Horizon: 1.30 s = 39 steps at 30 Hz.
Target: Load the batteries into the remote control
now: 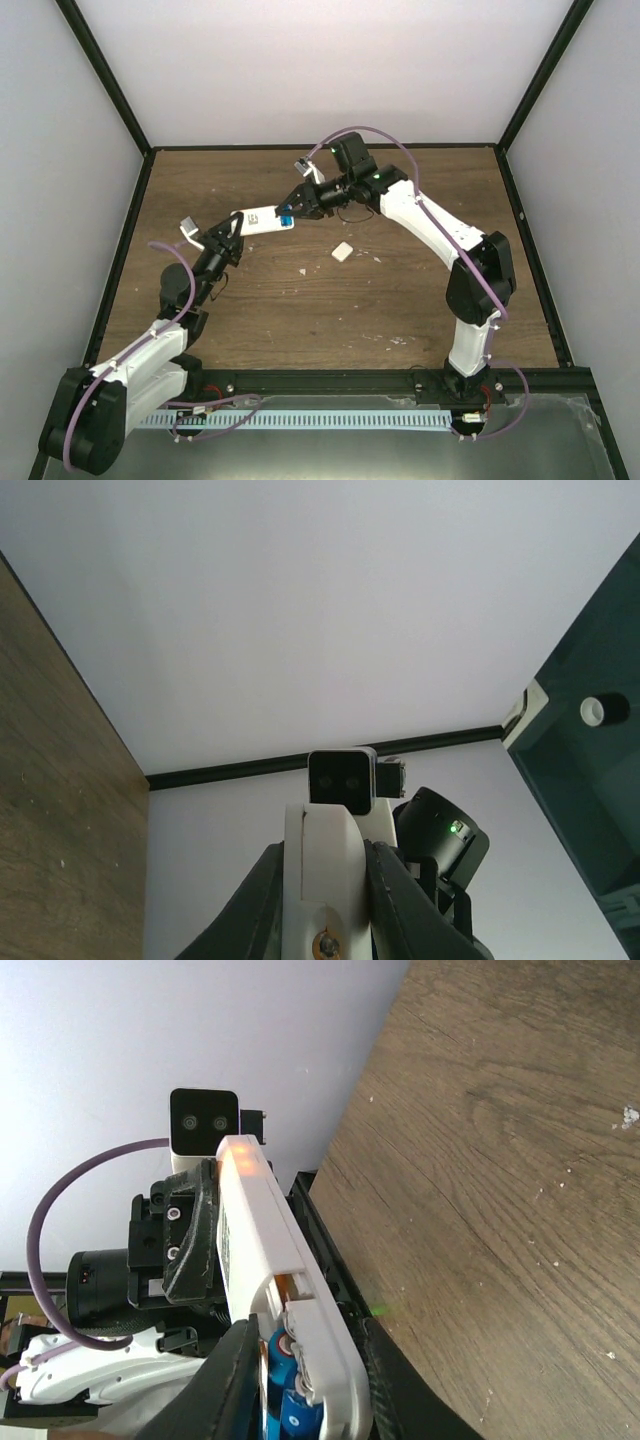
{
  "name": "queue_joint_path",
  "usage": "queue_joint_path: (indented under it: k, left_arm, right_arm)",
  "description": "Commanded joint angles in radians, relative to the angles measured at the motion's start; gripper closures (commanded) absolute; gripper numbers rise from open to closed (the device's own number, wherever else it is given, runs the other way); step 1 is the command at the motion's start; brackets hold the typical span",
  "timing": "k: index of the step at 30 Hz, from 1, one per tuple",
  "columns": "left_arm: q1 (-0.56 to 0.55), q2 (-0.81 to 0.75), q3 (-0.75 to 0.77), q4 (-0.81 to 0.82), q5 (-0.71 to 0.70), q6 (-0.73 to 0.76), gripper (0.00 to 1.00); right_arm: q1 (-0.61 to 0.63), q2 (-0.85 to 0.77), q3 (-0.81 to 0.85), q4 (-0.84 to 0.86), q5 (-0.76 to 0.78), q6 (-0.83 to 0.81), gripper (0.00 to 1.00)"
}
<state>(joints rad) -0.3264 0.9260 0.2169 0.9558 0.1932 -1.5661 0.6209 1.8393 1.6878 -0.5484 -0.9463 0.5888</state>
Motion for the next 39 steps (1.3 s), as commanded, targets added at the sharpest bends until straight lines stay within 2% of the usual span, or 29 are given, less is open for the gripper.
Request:
queue_joint_path:
  k: [1,14,18,23,26,29,30,31,36,39]
  left_arm:
    - [-0.01,0.014,0.016,0.038,0.068,0.036,1.0]
    - [-0.01,0.012,-0.008,0.067,0.04,0.031,1.0]
    - [-0.01,0.019,-0.001,0.071,0.038,0.039,1.0]
    - [0.013,0.01,0.005,0.013,0.047,0.104,1.0]
    - [0.051,-0.011,0.027,-0.093,0.072,0.175,1.0]
    - [0.099,-0.035,0.061,-0.208,0.093,0.245,1.0]
    - [0.109,-0.042,0.069,-0.239,0.098,0.276,1.0]
    - [0.117,-0.048,0.079,-0.272,0.099,0.294,1.0]
    - [0.131,-0.051,0.106,-0.348,0.103,0.362,1.0]
    - [0.14,-0.031,0.126,-0.387,0.109,0.389,1.0]
  right_arm:
    - [0.01,-0.031,0.028,0.063,-0.058,0.001,0.83]
    - [0.01,-0.057,0.0,0.057,-0.047,-0.033,0.9]
    - [0.007,-0.071,0.006,0.031,0.005,-0.063,0.77]
    - [-0.022,-0.115,0.042,-0.049,0.145,-0.136,0.65]
    - [-0.044,-0.151,0.076,-0.114,0.3,-0.19,0.62]
    - [-0.053,-0.19,0.102,-0.19,0.518,-0.252,0.59]
    - [-0.055,-0.204,0.103,-0.204,0.592,-0.275,0.56]
    - [-0.059,-0.219,0.097,-0.212,0.665,-0.29,0.48]
    - [-0.12,-0.296,-0.002,-0.175,0.893,-0.278,0.01]
    - [-0.197,-0.308,-0.084,-0.131,0.817,-0.291,0.0]
